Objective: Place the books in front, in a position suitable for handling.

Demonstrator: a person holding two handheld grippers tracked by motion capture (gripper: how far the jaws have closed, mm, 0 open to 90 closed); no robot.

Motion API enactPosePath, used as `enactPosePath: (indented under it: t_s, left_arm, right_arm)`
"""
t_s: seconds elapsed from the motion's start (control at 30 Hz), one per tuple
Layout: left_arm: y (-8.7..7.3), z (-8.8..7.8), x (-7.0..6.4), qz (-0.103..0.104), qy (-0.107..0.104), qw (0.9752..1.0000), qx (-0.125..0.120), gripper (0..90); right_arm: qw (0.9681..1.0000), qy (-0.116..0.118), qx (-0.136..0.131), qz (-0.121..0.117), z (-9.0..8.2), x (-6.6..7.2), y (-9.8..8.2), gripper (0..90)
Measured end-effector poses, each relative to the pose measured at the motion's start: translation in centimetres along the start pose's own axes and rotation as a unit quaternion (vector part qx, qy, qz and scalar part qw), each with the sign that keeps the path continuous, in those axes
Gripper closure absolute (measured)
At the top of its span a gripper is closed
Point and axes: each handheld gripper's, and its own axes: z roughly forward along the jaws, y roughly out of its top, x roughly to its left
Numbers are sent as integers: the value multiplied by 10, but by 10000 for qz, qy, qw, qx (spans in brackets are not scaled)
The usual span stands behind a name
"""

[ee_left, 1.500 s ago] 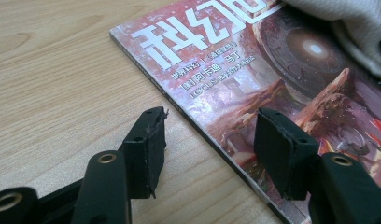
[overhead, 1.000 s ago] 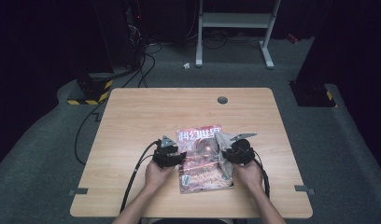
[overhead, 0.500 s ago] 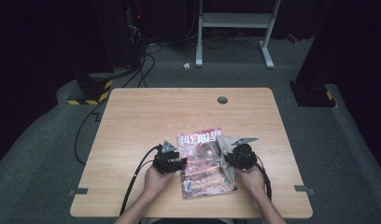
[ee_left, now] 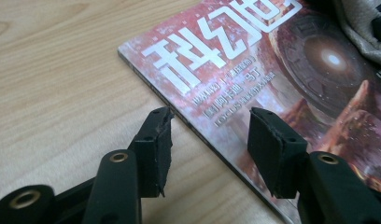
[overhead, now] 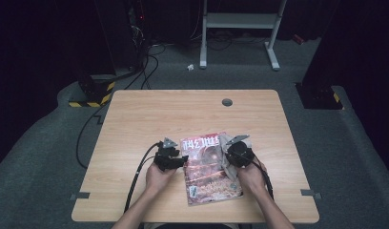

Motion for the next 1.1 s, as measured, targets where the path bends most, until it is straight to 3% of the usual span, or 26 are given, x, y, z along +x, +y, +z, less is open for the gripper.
enactPosePath:
  t_s: [0.13,0.2,0.27,0.43,0.63,0.73,0.87,0.97,1.03,1.1]
  left_arm:
    - [-3,1,1,110,-12,9998,-152,477]
    - [-7,2,2,119,-32,9995,-307,473]
    - [-7,2,1,116,1,9995,-303,473]
    - [-7,2,2,72,-38,9995,-313,474]
    - [-7,2,2,64,-48,9995,-304,474]
    - [-7,2,3,41,-25,9995,-310,477]
    - [-7,2,2,67,-11,9995,-309,475]
    - [-7,2,2,75,-5,9995,-311,471]
    - [-7,2,1,77,0,9995,-315,470]
    - [-7,2,1,80,6,9995,-314,469]
  right_arm:
    - [10000,44,23,49,4,4,4,804]
    - [10000,85,42,-15,6,9,8,804]
    - [9998,162,42,-68,9,16,12,805]
    - [9979,601,-25,-249,20,45,29,805]
    - [9922,1070,-57,-637,30,87,48,805]
    - [9915,999,-73,-827,32,98,53,804]
    - [9903,1244,-32,-626,32,88,51,801]
    - [9932,994,22,-601,28,76,45,798]
    - [9956,771,32,-525,23,59,37,798]
    - [9982,537,55,-277,17,39,26,798]
